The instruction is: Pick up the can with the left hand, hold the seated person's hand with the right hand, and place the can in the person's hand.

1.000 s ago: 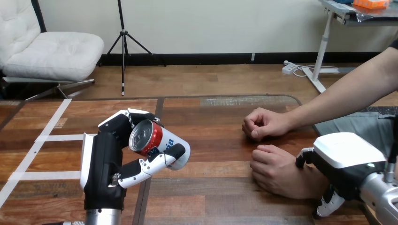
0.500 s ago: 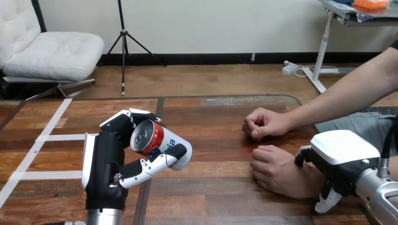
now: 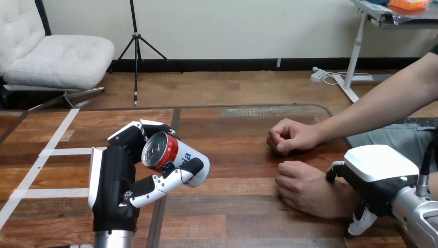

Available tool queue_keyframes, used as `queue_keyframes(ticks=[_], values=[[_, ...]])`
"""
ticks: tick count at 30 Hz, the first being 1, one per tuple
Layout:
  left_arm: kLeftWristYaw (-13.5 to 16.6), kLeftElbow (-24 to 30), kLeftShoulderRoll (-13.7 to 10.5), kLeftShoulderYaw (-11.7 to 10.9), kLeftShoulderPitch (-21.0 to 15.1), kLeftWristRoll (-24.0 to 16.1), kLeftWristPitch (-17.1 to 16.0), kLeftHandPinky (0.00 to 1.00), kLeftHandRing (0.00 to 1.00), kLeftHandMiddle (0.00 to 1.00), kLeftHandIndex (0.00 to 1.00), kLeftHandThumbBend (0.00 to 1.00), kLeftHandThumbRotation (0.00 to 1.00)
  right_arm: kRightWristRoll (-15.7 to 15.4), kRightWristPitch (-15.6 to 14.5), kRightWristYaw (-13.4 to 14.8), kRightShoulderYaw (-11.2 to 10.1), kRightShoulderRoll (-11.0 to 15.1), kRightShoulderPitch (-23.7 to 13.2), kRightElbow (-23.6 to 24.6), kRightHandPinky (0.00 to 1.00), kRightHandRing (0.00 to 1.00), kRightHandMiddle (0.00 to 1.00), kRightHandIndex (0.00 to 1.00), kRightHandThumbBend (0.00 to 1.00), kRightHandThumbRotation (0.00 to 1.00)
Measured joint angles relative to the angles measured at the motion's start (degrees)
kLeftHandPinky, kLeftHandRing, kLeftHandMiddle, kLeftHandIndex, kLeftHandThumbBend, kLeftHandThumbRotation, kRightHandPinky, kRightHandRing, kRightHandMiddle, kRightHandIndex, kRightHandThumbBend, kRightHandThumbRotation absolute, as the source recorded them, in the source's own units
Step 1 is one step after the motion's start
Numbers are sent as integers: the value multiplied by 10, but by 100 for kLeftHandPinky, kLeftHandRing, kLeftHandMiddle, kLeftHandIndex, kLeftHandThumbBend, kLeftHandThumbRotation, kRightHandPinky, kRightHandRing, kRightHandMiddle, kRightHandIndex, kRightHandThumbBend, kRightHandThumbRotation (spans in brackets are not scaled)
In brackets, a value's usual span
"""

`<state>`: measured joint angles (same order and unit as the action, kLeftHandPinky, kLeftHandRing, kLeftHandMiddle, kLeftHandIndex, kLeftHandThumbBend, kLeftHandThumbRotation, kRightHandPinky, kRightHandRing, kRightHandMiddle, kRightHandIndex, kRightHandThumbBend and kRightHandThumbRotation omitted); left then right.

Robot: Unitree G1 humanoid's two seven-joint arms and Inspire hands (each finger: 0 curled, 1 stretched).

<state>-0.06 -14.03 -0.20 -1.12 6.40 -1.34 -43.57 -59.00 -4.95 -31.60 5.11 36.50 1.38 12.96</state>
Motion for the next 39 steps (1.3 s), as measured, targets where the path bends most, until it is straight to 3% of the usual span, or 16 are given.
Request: queue_keyframes(ticks=[21, 39], values=[[-3, 1, -1, 0, 3, 7, 9, 38, 40, 42, 44, 76, 0, -3, -32, 2, 8, 0, 7, 1, 80, 86, 88, 84, 85, 8], [-2, 1, -3, 0, 3, 5, 9, 38, 40, 42, 44, 75, 0, -30, -102, 2, 8, -3, 38, 49, 85, 90, 91, 87, 83, 9]])
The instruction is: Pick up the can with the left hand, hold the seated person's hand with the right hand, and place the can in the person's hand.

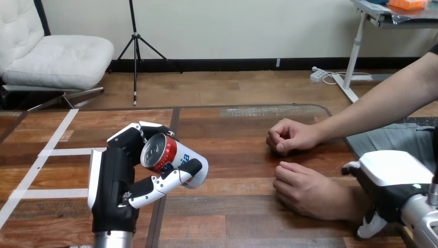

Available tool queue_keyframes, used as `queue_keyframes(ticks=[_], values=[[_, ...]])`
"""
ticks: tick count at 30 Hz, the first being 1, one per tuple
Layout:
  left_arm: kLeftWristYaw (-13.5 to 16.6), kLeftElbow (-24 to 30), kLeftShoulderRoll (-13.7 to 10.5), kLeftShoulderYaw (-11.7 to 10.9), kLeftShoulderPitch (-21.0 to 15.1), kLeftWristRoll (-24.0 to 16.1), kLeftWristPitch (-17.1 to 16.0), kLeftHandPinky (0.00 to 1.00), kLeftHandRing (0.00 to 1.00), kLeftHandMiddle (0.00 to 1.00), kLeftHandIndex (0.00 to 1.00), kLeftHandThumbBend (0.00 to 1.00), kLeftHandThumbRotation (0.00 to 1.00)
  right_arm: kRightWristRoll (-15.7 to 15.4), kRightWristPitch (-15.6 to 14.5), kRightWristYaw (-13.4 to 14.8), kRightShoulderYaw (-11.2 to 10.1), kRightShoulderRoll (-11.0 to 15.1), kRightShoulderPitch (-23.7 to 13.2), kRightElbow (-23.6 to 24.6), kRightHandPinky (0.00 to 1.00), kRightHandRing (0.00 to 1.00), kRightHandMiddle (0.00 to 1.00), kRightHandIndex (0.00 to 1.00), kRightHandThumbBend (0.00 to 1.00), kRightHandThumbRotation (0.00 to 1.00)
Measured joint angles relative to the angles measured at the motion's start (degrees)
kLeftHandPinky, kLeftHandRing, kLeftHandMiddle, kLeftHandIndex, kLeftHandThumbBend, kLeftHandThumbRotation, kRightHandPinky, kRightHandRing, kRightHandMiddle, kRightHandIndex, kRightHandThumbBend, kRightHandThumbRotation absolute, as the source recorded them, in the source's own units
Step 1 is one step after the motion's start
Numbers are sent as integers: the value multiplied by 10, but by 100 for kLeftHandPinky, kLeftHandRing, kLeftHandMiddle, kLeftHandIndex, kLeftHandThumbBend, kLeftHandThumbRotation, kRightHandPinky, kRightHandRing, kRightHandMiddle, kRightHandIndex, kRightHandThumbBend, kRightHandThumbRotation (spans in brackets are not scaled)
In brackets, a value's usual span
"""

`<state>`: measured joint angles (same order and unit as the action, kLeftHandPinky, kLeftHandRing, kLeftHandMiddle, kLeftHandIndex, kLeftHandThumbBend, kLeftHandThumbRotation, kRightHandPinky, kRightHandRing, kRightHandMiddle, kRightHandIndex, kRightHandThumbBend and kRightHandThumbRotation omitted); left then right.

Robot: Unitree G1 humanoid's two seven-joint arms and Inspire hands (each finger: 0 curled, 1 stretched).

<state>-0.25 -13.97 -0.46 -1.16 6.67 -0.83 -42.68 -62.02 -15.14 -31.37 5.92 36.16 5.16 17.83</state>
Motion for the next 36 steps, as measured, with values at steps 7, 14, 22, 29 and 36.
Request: queue_keyframes(ticks=[7, 14, 22, 29, 36], values=[[0, 0, -1, 0, 0, 0, 0, 38, 40, 42, 44, 75, 0, -13, -27, 0, 0, -2, 1, 9, 86, 90, 91, 87, 83, 10], [-2, 0, -1, 0, 0, 1, 0, 38, 40, 42, 44, 75, 0, -16, -39, -1, 0, -2, 1, 12, 85, 89, 90, 86, 83, 12], [-2, 0, -1, 0, 0, 1, 0, 38, 40, 42, 44, 76, 0, -18, -45, -2, 1, -2, 1, 12, 80, 86, 87, 83, 83, 11], [-2, 0, -2, 0, 0, 1, 0, 38, 39, 42, 44, 76, 0, -22, -44, -2, 4, -2, 1, 11, 76, 83, 84, 80, 84, 11], [-2, 0, -5, 0, 0, 1, 0, 38, 39, 42, 44, 76, 0, -23, -38, 3, 12, -1, -2, -8, 71, 80, 82, 78, 86, 11]])
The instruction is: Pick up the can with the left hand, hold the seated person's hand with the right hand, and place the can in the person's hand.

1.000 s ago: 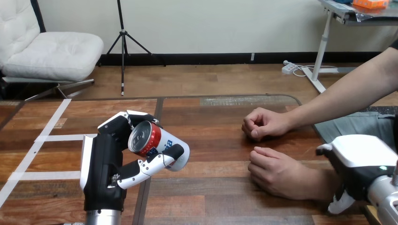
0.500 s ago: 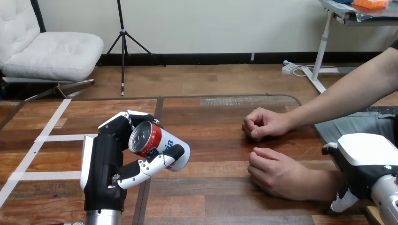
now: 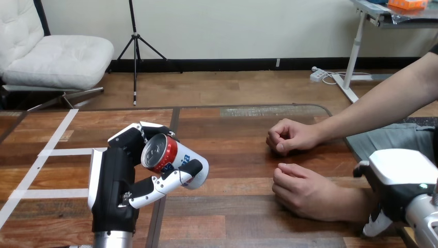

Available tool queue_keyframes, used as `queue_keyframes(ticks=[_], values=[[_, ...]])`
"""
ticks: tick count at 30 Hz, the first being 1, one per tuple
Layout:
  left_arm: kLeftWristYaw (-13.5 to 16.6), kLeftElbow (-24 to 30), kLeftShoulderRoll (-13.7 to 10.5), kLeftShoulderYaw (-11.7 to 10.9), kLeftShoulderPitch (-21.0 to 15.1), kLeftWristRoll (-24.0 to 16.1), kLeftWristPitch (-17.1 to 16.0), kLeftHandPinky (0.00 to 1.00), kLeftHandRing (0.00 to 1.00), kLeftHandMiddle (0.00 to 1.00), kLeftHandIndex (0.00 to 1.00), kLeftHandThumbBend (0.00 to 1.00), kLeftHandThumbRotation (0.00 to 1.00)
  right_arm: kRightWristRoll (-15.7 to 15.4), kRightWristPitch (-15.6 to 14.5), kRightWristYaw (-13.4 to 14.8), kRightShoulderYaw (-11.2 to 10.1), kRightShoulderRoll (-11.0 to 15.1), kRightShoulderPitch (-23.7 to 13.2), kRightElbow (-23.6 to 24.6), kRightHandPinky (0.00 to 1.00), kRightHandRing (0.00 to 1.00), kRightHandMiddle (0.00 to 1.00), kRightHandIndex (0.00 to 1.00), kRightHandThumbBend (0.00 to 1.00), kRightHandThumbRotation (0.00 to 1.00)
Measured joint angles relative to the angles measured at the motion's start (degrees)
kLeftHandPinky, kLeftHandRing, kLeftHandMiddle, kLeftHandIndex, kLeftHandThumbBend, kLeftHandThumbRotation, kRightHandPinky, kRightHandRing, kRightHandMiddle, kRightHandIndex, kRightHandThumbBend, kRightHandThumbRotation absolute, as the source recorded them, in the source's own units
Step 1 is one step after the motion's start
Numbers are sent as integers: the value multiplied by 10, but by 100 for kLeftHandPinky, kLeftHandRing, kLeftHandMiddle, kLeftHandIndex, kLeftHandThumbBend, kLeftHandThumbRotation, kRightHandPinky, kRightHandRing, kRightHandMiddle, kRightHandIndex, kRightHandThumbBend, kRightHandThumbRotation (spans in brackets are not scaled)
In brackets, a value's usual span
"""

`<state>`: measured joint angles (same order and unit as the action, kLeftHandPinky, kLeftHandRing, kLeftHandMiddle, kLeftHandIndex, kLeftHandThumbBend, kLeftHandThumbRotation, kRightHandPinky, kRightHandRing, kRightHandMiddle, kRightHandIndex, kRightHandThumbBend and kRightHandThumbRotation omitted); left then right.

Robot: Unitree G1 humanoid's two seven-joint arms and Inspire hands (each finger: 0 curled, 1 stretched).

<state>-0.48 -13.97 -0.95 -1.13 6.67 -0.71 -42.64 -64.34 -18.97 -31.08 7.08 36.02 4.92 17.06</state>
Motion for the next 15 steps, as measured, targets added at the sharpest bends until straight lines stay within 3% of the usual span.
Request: queue_keyframes(ticks=[15], values=[[-1, 0, -4, 0, 0, 2, 0, 37, 40, 42, 44, 74, 0, 6, 15, 0, 21, 0, -21, -49, 71, 78, 81, 78, 86, 10]])
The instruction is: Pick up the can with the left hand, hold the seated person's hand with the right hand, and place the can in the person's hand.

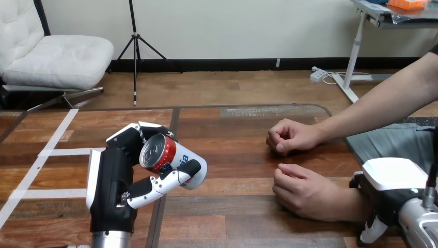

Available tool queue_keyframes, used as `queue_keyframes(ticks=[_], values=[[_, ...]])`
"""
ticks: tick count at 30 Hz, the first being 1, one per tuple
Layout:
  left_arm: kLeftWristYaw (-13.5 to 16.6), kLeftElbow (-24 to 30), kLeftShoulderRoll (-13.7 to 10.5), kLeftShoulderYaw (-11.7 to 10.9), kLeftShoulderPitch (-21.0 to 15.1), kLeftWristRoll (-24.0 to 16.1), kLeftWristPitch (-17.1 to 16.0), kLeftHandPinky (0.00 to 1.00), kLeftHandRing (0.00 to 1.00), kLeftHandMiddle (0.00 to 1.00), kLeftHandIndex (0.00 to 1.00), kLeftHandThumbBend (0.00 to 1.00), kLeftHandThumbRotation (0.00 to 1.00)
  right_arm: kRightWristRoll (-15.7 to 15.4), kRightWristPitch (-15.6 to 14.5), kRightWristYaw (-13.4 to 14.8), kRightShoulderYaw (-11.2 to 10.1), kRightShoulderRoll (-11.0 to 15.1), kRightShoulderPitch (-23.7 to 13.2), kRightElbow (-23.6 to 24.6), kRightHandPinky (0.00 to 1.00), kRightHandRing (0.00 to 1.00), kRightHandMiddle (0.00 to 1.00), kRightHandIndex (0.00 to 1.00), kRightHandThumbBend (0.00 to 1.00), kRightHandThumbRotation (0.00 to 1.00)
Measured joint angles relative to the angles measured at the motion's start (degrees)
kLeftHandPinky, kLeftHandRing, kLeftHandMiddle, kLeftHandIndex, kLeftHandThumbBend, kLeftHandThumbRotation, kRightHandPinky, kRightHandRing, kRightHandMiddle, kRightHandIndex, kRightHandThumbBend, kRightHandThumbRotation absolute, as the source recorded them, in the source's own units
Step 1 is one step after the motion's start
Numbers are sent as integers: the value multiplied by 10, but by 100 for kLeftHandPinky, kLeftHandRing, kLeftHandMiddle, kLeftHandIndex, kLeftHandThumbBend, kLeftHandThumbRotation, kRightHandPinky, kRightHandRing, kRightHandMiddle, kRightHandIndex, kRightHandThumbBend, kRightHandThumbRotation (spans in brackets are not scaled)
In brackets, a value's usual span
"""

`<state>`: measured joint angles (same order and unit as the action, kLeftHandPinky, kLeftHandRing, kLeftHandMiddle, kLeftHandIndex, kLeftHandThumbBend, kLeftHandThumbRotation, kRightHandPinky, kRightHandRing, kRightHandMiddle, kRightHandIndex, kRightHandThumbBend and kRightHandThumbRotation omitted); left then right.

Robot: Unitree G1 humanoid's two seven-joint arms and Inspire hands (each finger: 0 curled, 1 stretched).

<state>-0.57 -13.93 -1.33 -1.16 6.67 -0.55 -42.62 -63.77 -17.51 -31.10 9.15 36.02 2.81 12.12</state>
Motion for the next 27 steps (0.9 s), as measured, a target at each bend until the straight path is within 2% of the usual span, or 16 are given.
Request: queue_keyframes(ticks=[15, 20, 27], values=[[0, 3, 0, 0, 1, 0, 1, 37, 40, 42, 44, 75, 0, 14, 11, 0, 14, 0, -31, -33, 74, 79, 81, 79, 86, 13], [-1, 5, 0, 0, 1, 1, 1, 37, 40, 42, 44, 74, 0, 27, 19, 5, 16, 0, -35, -38, 74, 78, 81, 78, 86, 13], [-1, 5, -2, 0, 1, 1, 1, 38, 40, 42, 44, 74, 0, 30, 29, 9, 23, 0, -39, -44, 76, 79, 81, 79, 83, 15]])
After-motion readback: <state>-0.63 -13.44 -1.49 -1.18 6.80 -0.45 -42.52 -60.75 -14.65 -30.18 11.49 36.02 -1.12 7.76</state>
